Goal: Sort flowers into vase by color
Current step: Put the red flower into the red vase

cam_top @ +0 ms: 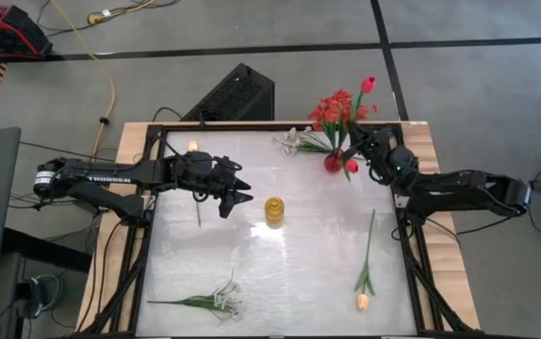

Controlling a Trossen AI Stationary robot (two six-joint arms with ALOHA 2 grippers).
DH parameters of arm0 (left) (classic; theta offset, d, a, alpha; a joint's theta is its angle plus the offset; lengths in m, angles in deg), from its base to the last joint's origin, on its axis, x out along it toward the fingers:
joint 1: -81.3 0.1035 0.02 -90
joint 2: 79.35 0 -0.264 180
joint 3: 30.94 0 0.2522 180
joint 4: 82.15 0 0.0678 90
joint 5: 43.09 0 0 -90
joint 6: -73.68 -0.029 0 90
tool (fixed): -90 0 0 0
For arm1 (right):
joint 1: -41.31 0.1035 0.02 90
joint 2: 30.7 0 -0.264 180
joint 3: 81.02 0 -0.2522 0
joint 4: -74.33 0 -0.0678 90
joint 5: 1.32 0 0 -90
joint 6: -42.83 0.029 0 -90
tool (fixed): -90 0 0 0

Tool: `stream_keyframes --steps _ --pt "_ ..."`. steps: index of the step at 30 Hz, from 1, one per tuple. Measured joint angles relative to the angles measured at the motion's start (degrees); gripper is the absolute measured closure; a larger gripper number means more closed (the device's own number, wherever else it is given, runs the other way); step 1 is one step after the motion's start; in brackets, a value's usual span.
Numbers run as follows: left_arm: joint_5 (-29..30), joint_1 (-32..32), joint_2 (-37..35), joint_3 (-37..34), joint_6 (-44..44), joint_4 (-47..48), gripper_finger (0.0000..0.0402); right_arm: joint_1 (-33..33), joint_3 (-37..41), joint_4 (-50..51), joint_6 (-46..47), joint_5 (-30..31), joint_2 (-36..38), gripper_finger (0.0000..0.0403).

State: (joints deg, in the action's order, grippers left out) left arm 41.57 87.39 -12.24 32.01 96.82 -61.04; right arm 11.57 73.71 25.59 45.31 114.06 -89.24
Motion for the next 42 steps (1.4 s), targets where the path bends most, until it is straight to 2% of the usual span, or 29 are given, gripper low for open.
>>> stream_keyframes --steps 12,20,25,31,35,42 --pt "-0.03 0.0 0.0 0.0 0.08 -0.21 0.0223 2.78 1.88 -0.11 -0.01 0.0 -1.56 0.0377" --pt "-0.15 0.0 0.0 0.0 0.49 -0.24 0.0223 2.76 1.88 1.64 -0.04 -1.18 -1.56 0.0311" --pt "-0.36 0.0 0.0 0.0 0.67 -0.19 0.0223 2.76 1.88 2.25 -0.23 -1.33 -0.99 0.0285" --pt "-1.89 0.0 0.0 0.0 1.57 0.01 0.0223 4.2 1.88 2.91 -5.64 -1.43 3.24 0.0257" --pt "-1.98 -0.01 0.0 0.0 1.57 1.85 0.0223 4.93 1.88 9.68 -4.94 -1.44 7.7 0.0243" --pt "-1.98 -0.02 0.0 0.0 0.97 2.34 0.0223 6.64 0.73 30.0 -2.51 -1.44 15.74 0.0235"
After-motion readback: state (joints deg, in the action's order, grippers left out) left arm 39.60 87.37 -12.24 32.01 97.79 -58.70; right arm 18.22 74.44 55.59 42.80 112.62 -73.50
